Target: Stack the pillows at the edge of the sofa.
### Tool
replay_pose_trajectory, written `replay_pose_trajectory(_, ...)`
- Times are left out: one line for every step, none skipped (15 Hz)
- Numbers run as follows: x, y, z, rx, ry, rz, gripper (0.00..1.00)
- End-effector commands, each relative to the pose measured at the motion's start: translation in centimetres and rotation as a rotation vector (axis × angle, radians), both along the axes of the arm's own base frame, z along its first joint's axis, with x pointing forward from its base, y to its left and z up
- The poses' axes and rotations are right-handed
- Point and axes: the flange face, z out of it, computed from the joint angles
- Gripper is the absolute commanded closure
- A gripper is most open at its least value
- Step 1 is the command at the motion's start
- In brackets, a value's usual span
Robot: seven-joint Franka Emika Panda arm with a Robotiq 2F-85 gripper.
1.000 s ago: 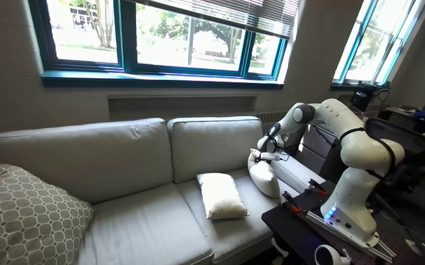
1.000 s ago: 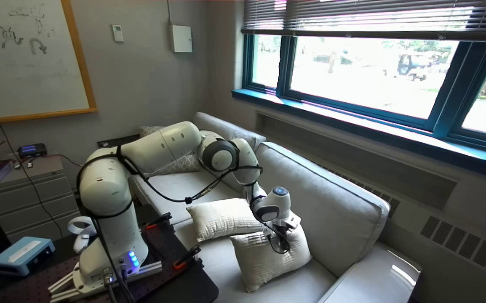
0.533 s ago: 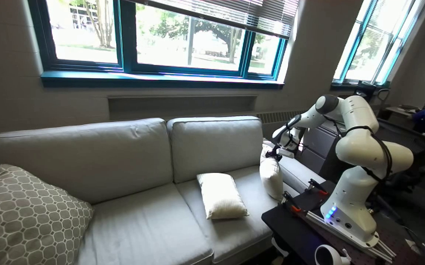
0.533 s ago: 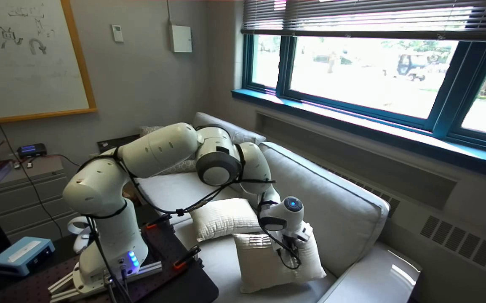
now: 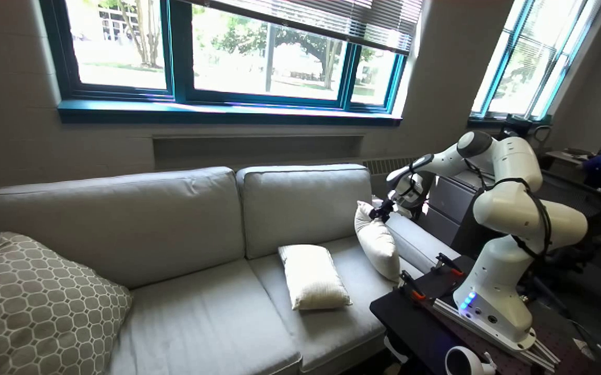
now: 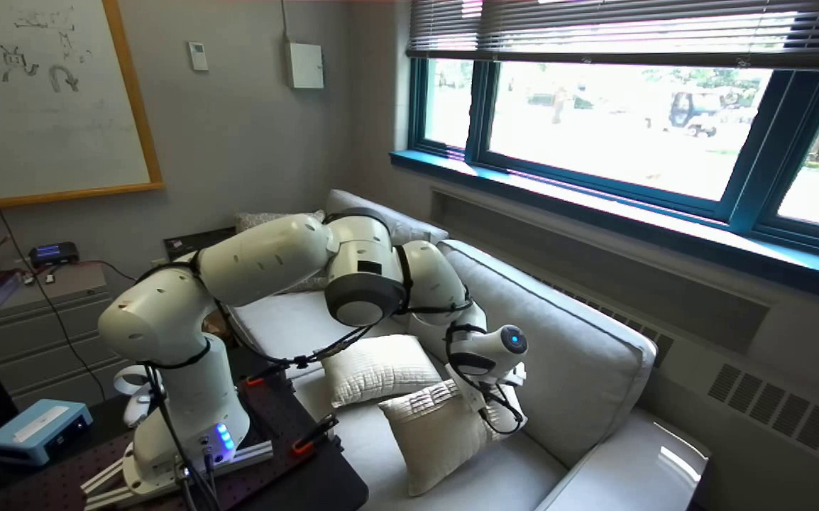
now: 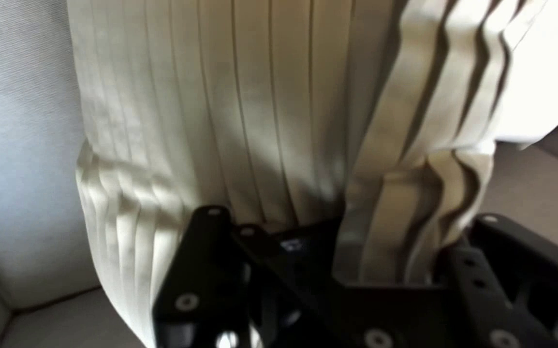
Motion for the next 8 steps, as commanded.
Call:
replay_pose_trajectory(1.3, -1.6, 0.5, 0.082, -0.005, 0.186, 1.00)
replay_pose_trajectory(1.5, -2.2, 0.4, 0.108, 0.002, 0.242, 1.00)
replay_pose_trajectory(1.5, -2.9, 0.1, 0.132, 0.013, 0.295, 1.00)
replay_pose_trajectory(1.1, -3.9, -0.5, 0.155, 0.034, 0.341, 1.00)
replay_pose_trajectory(0.8, -4.6, -0.9, 0.177, 0.050, 0.392, 1.00)
replay_pose_trajectory(0.6, -5.3, -1.3, 0.195, 0.075, 0.432, 1.00)
replay_pose_trajectory(0.7, -5.7, -0.9, 0.205, 0.097, 0.475, 1.00)
replay_pose_trajectory(0.4, -6.6, -1.0, 0.203, 0.132, 0.499, 0.99)
